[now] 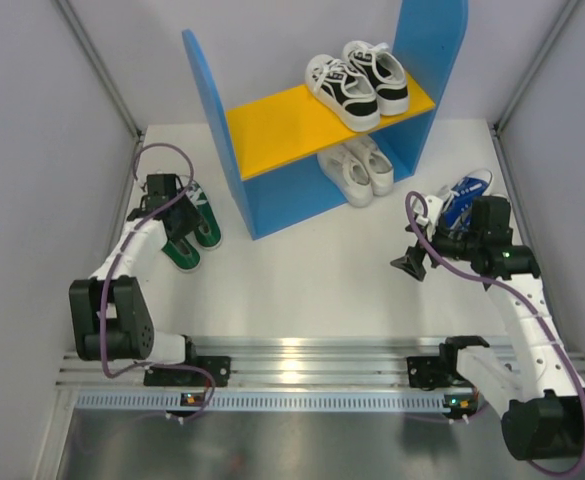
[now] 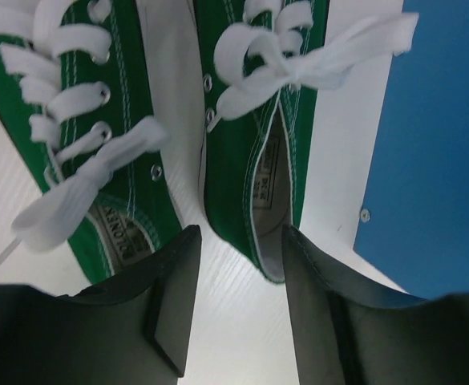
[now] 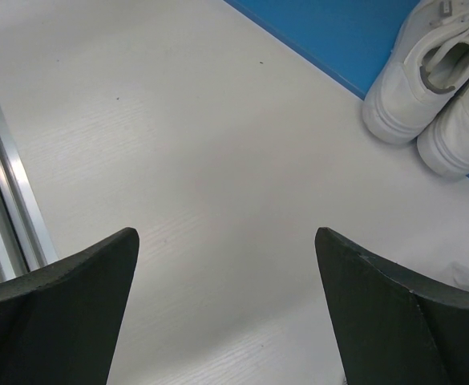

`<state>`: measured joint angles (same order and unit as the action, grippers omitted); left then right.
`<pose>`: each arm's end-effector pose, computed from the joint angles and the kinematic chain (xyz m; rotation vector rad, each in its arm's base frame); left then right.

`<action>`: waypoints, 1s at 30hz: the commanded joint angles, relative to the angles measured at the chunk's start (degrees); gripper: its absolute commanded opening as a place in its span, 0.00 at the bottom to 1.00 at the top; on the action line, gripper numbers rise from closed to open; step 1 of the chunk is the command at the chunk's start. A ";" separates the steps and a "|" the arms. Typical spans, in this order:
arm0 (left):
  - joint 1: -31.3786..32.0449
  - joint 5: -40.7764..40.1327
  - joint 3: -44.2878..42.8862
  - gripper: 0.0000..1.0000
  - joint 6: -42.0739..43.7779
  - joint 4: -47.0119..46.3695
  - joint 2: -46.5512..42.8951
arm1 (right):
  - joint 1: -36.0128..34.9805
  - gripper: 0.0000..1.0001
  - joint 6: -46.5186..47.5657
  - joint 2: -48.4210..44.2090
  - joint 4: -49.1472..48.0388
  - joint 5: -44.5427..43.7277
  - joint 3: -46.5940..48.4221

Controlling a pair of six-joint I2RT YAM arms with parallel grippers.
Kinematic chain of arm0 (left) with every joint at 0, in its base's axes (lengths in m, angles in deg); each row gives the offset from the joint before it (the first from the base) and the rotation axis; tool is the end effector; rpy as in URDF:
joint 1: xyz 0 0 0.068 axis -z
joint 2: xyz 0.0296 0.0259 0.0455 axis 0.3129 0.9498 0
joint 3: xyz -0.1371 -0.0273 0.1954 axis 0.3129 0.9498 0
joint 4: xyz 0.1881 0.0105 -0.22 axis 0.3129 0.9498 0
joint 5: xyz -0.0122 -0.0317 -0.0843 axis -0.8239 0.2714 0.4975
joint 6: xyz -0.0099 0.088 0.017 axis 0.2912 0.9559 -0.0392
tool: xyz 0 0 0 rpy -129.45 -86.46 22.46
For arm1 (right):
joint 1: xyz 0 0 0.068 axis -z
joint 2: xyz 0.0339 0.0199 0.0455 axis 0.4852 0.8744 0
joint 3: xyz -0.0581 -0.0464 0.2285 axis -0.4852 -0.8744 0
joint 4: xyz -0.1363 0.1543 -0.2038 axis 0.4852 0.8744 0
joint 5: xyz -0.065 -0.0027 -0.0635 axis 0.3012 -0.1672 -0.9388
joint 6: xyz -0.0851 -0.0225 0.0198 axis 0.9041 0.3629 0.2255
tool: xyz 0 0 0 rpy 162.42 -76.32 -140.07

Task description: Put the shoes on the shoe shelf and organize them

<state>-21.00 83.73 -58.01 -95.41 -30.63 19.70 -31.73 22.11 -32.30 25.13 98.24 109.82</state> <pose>0.3420 0.0216 0.1548 -0.7733 2.3377 -0.1483 0.2421 0.0725 0.2470 -1.1507 1.7360 0.5814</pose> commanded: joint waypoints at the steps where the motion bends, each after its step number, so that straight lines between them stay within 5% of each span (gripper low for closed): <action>1: -0.92 1.40 -4.06 0.49 3.26 -7.42 3.93 | 0.59 0.92 1.15 -1.15 0.22 1.32 0.17; 13: -1.89 -3.61 -10.04 0.39 8.97 -7.79 16.94 | 0.68 0.92 0.98 -0.71 0.04 1.06 -0.09; 16: -1.98 -3.17 -11.53 0.19 10.29 -7.96 18.00 | 0.85 0.92 0.80 -0.45 -0.04 0.98 -0.27; 17: -1.98 -2.91 -11.71 0.05 10.47 -7.96 17.74 | 0.94 0.92 0.80 -0.36 -0.13 0.97 -0.27; 19: -1.98 -2.39 -11.98 0.00 10.65 -7.70 16.78 | 1.20 0.92 0.80 -0.36 -0.13 0.97 -0.27; 23: -1.89 -1.33 -10.14 0.00 9.16 -6.91 10.64 | 2.17 0.92 0.98 -0.79 0.13 1.85 -0.44; 30: -1.98 2.19 -1.28 0.00 3.63 -1.73 -15.55 | 5.07 0.92 1.86 -0.80 1.01 4.57 -0.44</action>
<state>-22.66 83.88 -61.29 -88.46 -31.22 16.46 -27.36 22.33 -32.35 25.72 99.24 109.47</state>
